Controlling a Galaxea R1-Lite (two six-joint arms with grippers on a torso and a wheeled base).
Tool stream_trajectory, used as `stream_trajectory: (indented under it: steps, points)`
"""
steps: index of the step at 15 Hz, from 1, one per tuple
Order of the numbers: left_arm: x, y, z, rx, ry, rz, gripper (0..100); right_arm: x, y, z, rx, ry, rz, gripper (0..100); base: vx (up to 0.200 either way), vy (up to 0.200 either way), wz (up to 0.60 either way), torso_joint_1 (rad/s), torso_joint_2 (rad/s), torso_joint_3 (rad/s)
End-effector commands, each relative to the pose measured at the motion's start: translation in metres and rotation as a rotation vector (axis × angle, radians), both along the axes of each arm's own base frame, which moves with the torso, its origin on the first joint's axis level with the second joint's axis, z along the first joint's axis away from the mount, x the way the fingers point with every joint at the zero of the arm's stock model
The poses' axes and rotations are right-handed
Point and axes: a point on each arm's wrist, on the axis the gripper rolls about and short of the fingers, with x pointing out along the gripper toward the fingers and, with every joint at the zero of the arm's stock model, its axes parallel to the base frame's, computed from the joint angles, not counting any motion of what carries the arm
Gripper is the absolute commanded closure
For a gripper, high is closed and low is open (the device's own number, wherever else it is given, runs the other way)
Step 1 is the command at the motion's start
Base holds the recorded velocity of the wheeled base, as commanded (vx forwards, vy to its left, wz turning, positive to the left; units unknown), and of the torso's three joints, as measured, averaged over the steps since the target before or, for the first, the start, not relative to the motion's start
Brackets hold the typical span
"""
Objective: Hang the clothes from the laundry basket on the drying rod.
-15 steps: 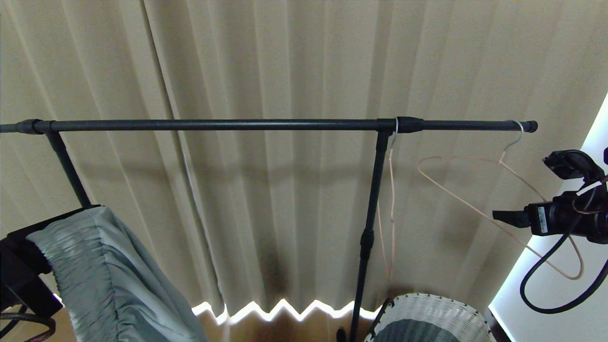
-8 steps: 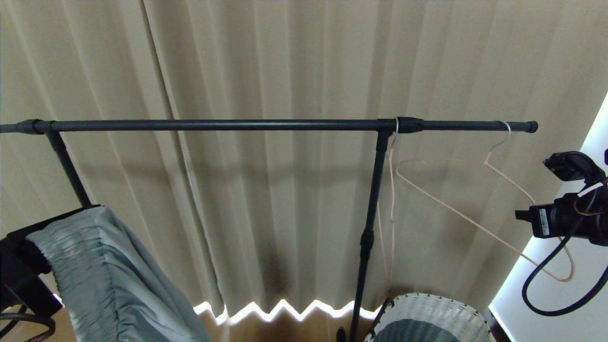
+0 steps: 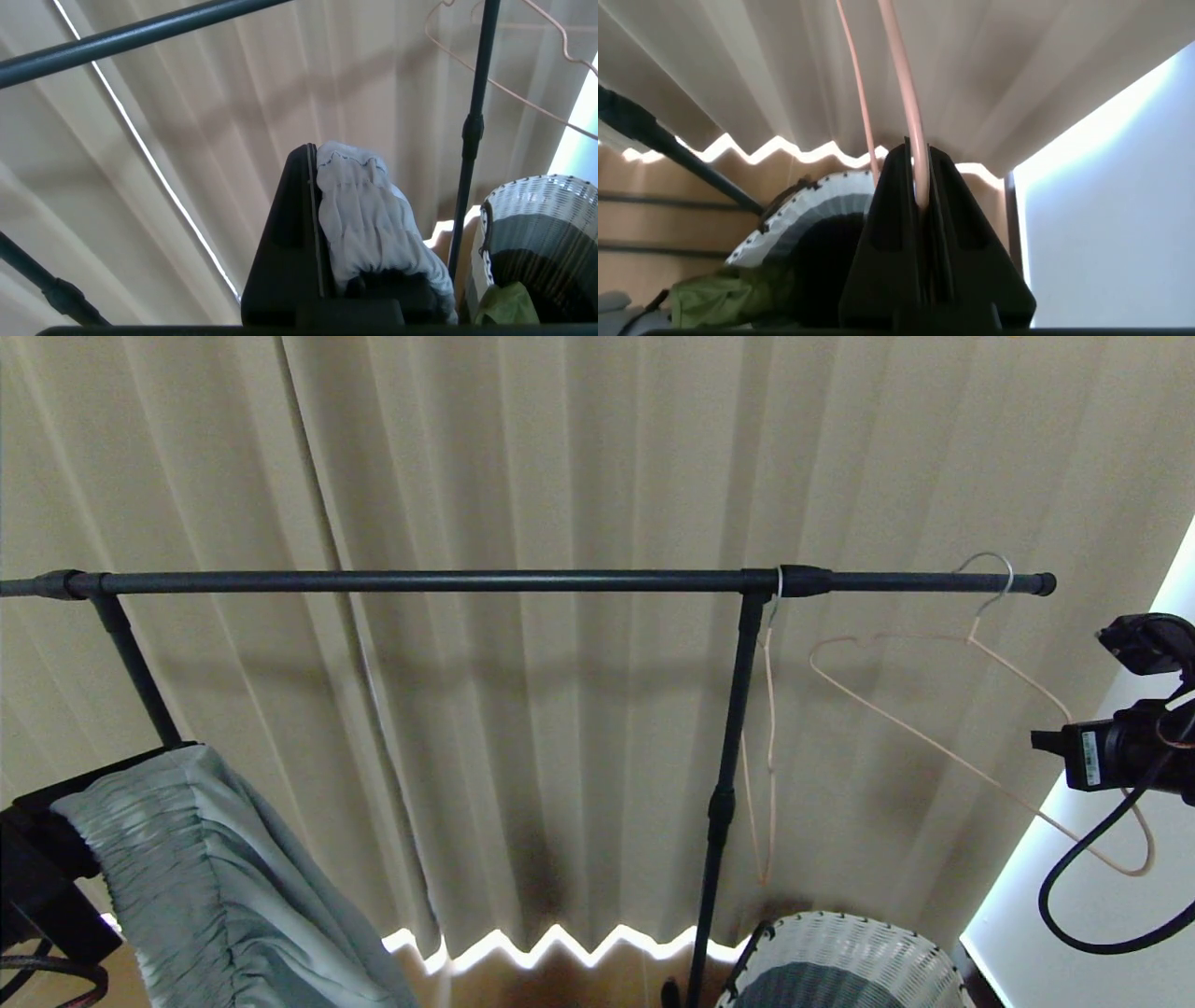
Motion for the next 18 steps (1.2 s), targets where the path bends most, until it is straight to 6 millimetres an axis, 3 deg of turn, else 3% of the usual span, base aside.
stream_trajectory:
  steps: [1,10,18]
  points:
    - [0.0,0.0,0.0,0.0,0.001,0.0,100,-0.011,0.002,0.012,-0.009,-0.049,-0.001,100,0.0,0.0,0.0,0.0,0.0,0.0]
    - [-0.001,0.001,-0.004,0.019,0.004,0.004,100,-0.074,0.015,0.005,-0.017,-0.078,-0.001,100,0.0,0.0,0.0,0.0,0.0,0.0]
    - [-0.005,0.002,-0.004,0.019,-0.01,0.008,100,-0.086,0.017,0.006,-0.026,-0.096,-0.009,100,-0.2,0.0,0.0,0.0,0.0,0.004]
